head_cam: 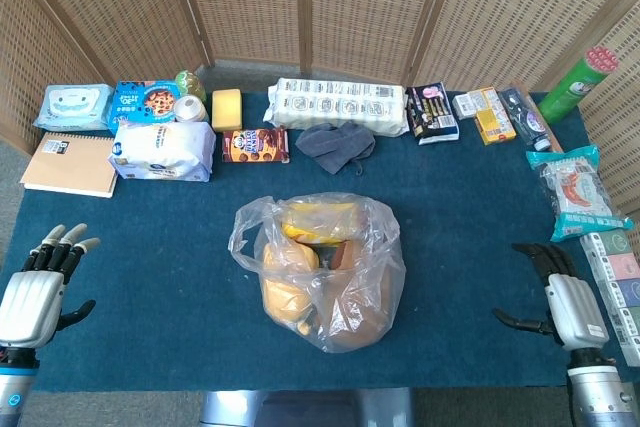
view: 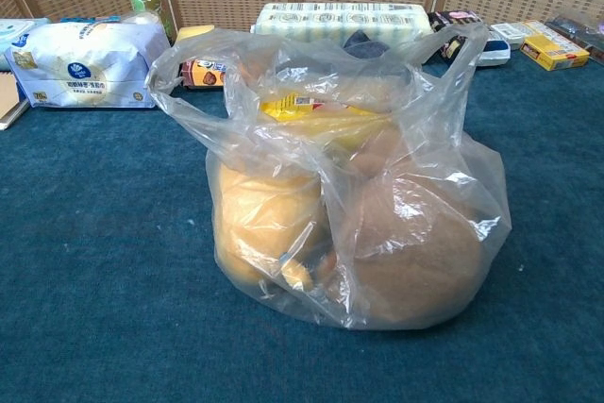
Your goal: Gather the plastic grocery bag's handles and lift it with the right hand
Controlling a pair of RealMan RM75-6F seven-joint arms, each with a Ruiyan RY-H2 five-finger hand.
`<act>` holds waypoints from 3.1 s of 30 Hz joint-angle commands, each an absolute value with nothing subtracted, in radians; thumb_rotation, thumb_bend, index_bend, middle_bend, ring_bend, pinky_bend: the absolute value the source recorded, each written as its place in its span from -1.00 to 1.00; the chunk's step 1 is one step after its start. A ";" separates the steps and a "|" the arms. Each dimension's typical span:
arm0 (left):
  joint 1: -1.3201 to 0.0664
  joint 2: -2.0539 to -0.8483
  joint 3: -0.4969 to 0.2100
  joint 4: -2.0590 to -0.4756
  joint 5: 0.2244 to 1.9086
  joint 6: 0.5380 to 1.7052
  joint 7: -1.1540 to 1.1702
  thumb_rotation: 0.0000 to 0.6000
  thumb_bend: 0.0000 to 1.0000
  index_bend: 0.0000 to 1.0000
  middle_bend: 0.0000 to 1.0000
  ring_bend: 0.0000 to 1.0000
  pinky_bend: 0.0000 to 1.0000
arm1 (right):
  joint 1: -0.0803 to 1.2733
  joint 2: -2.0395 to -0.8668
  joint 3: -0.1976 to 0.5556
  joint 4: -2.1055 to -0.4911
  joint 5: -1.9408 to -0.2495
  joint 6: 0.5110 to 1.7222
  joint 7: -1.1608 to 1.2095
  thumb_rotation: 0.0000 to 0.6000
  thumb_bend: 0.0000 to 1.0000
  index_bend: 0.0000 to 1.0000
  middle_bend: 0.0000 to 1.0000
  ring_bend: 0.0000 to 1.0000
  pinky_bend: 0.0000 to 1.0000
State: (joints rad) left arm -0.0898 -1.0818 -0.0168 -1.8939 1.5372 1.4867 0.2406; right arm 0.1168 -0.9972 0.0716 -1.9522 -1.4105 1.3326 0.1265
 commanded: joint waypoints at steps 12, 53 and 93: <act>-0.151 -1.027 -0.041 -1.962 1.545 1.417 0.244 1.00 -0.86 -0.62 -0.79 -0.93 -0.66 | 0.270 -0.957 0.112 -1.948 -1.476 1.137 0.371 0.09 -0.88 -0.55 -0.59 -0.76 -0.99; -0.267 -1.019 -0.083 -1.943 1.475 1.308 0.211 1.00 -0.87 -0.62 -0.79 -0.93 -0.66 | 0.612 -1.060 0.364 -1.962 -1.225 0.657 0.826 0.07 -0.89 -0.50 -0.44 -0.67 -0.97; -0.296 -1.070 -0.060 -1.895 1.426 1.265 0.206 1.00 -0.87 -0.62 -0.79 -0.93 -0.65 | 0.576 -1.055 0.289 -1.803 -1.358 0.811 0.811 0.03 -0.89 -0.46 -0.36 -0.51 -0.81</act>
